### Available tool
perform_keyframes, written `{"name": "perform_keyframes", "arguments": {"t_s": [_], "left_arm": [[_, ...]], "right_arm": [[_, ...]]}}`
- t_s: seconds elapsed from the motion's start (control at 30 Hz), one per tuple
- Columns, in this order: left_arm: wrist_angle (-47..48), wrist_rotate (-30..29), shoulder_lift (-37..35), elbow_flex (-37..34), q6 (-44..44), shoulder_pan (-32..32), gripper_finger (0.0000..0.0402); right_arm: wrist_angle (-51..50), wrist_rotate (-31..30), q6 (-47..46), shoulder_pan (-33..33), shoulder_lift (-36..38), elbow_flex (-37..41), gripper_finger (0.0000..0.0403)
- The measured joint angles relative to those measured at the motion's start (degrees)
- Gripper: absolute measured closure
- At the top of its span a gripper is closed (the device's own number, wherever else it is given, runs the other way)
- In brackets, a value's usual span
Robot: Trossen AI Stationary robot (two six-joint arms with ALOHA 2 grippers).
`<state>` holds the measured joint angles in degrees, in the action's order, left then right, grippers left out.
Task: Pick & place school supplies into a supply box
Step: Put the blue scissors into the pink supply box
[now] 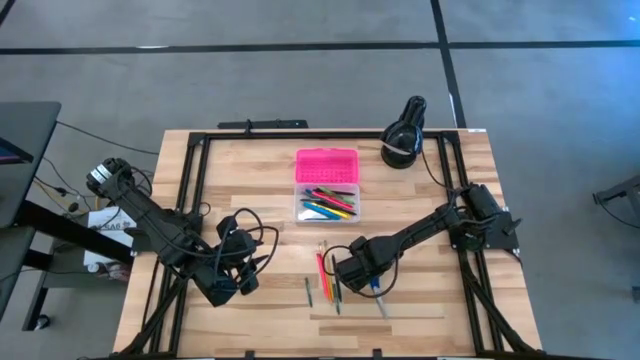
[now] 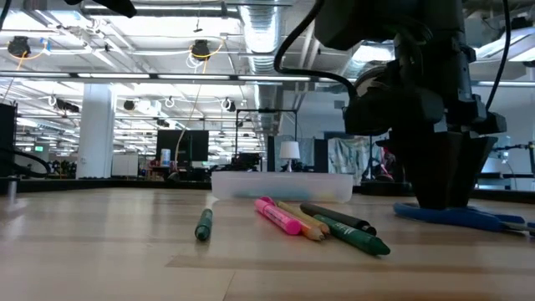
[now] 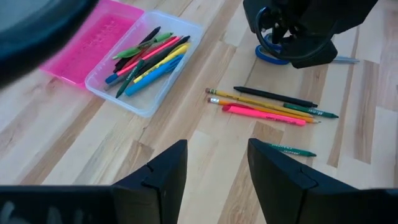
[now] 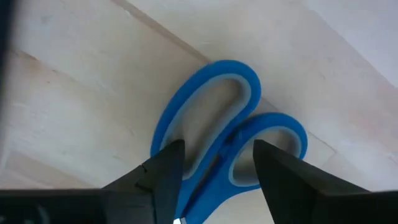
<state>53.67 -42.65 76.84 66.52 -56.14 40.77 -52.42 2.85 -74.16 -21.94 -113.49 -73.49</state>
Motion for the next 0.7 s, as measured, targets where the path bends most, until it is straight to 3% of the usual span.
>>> {"name": "perform_keyframes", "arguments": {"t_s": [0.7], "left_arm": [[0.0,-0.2,0.0,0.0,0.3,0.0,0.0237]], "right_arm": [[2.1,0.2,13.1,0.0,-0.1,0.1,0.0285]]}}
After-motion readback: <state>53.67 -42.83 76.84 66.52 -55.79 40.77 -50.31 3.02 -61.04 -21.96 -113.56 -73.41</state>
